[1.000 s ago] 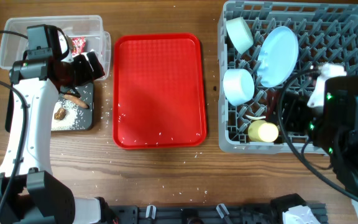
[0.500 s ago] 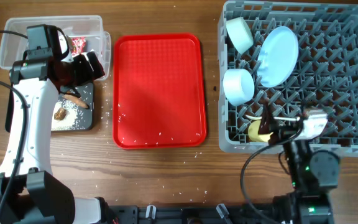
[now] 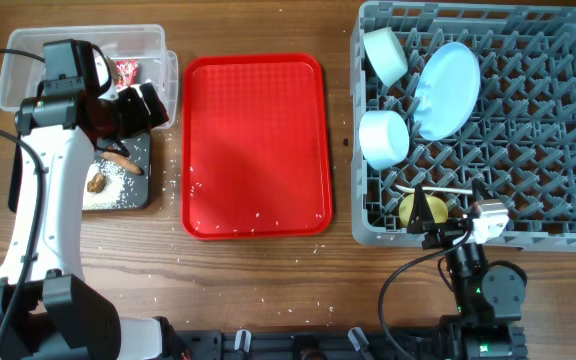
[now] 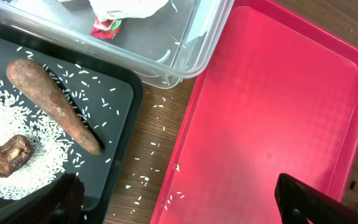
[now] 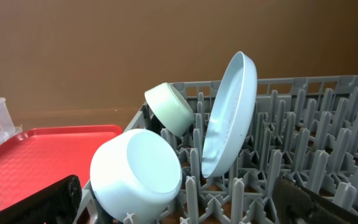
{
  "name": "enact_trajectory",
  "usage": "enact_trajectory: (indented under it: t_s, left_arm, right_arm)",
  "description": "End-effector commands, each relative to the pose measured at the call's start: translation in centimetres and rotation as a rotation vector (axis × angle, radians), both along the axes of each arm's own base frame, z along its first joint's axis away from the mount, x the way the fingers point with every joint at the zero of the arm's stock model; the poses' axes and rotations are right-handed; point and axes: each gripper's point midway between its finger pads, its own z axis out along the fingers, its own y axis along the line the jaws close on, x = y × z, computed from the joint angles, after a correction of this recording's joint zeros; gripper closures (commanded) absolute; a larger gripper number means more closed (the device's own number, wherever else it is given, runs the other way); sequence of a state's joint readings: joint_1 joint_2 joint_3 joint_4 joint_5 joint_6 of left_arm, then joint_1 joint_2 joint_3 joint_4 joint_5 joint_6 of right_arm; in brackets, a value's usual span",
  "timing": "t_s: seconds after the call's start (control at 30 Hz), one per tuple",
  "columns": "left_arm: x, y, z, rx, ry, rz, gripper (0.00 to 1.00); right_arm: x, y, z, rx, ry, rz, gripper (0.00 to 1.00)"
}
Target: Sort waste into correct bins and load items into the dishwasher rack
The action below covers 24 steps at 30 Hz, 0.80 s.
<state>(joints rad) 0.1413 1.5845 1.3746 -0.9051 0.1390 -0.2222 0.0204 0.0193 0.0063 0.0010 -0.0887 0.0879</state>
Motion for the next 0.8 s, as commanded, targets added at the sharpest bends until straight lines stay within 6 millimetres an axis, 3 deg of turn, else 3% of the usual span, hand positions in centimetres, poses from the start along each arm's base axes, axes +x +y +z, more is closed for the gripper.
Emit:
enact_trajectory:
  t_s: [0.0, 0.5, 0.63, 0.73, 0.77]
  left_arm:
    - [0.3, 0.1, 0.9, 0.004, -0.026, -0.001, 0.0]
    - [0.2, 0.0, 0.9, 0.004, -0.027, -0.002, 0.0]
    - [-0.1, -1.1, 2.9, 0.01, -0.082, -0.029, 0.0]
    - [-1.0, -4.6, 6.2, 0.046, -0.173, -0.125, 0.0]
    - [-1.2, -4.9, 6.9, 0.074, -0.193, -0.13, 0.0]
  right_arm:
    - [0.0, 0.0, 0.2, -0.006, -0.011, 0.003, 0.0]
    - [0.0, 0.0, 0.2, -0.007, -0.01, 0.003, 0.01]
    - [0.0, 0.0, 0.2, -0.007, -0.01, 0.003, 0.01]
    - [0.0, 0.0, 0.2, -0.006, -0.01, 0.004, 0.01]
    - [0.0, 0.0, 0.2, -0.006, -0.01, 0.003, 0.0]
